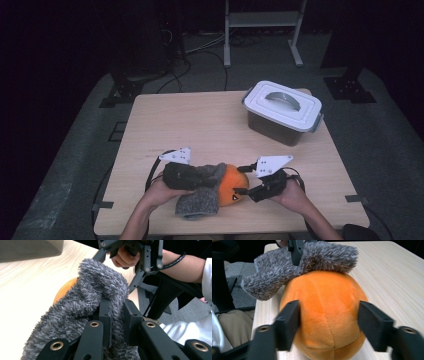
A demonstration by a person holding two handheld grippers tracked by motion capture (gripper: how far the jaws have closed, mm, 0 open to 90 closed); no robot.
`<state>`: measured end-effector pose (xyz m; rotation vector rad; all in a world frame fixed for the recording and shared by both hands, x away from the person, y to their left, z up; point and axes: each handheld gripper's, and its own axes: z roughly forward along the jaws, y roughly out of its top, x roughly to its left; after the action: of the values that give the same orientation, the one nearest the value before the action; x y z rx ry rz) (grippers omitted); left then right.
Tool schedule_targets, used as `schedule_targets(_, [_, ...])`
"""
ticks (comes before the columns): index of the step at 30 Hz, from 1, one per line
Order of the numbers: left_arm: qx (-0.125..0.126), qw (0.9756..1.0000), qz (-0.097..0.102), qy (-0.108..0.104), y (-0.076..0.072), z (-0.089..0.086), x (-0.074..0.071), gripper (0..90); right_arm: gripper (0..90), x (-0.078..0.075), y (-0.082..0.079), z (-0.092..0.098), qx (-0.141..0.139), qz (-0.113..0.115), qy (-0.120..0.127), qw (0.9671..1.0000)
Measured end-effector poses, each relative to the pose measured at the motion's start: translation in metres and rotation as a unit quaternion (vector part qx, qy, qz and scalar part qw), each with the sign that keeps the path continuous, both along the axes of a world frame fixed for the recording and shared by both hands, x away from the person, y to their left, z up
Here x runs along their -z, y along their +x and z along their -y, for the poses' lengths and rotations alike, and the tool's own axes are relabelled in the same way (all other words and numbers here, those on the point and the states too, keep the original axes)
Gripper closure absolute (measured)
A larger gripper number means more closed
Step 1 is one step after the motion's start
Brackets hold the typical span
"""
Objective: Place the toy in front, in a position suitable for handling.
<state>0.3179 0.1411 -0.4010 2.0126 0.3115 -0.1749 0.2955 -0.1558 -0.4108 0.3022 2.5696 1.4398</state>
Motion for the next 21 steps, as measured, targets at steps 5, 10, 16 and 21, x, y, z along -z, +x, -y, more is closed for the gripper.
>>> schedule_targets(5, [-0.005, 0.9996, 0.026, 0.014, -0.007, 0.007, -0.015, 79.3, 48.8, -0.002, -0.007, -0.009, 0.015, 0.029, -0.004, 0.9995])
schedule_targets(10, [0.02, 0.9984, 0.049, 0.022, -0.017, 0.025, -0.025, 79.3, 49.6, -0.004, -0.018, -0.026, 0.006, 0.049, -0.002, 0.9988])
schedule_targets(16, [0.006, 0.9985, 0.043, 0.033, -0.012, 0.019, -0.019, 79.5, 47.9, -0.002, -0.014, -0.02, 0.005, 0.037, -0.004, 0.9993])
schedule_targets(21, [-0.002, 0.9993, 0.027, 0.026, -0.007, 0.011, -0.014, 79.4, 37.8, -0.001, -0.006, -0.014, 0.016, 0.008, 0.012, 0.9998])
